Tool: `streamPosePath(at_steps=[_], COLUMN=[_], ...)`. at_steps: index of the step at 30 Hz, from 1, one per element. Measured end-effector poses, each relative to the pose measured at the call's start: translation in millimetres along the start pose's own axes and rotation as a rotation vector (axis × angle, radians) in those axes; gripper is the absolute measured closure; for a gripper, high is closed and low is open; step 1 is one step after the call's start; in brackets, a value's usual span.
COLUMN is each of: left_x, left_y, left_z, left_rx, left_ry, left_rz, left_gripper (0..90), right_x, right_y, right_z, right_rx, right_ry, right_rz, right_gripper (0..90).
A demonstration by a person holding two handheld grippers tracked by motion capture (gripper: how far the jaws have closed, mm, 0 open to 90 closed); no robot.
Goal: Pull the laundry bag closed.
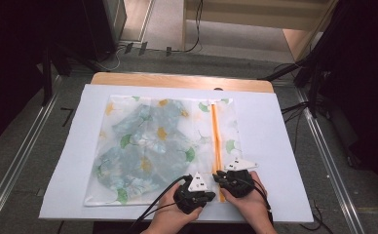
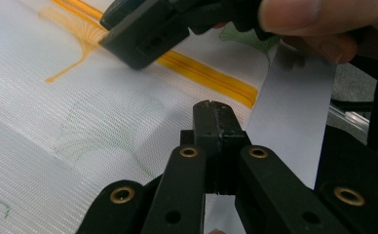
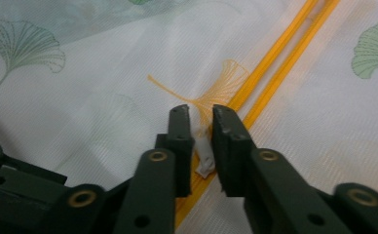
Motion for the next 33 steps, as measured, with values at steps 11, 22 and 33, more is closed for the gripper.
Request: streamPosePath(at_steps=[11, 22, 33], left_x=[-0.1, -0.1, -0.1], left_y=[-0.1, -0.2, -0.2], left_z=[-0.1, -0.1, 0.0], left_rx=[0.0, -0.003, -0.003], left_ry=[-0.002, -0.002, -0.002], left_rz=[-0.001, -0.003, -0.002], left_gripper=[90.0, 90.0, 90.0], right_x=[1.4, 18.8, 36.7], right_y=[8.0, 11.2, 29.9], right_z=[-11.3, -10.5, 0.8], right_rx=[0.067, 0.095, 0.078], right_ry=[0.029, 0.048, 0.051], right_rz=[0.089, 0.039, 0.021], right_gripper=[90.0, 90.0, 90.0])
Point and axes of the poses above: each handheld gripper's, and its own axes: z roughly forward along the jaws, x roughly out of its top, y roughly to its right, the point moved 10 cm from there along z, roughly forward along the jaws, and after that the axes turned 4 degrees about y, right-handed, at the moved point
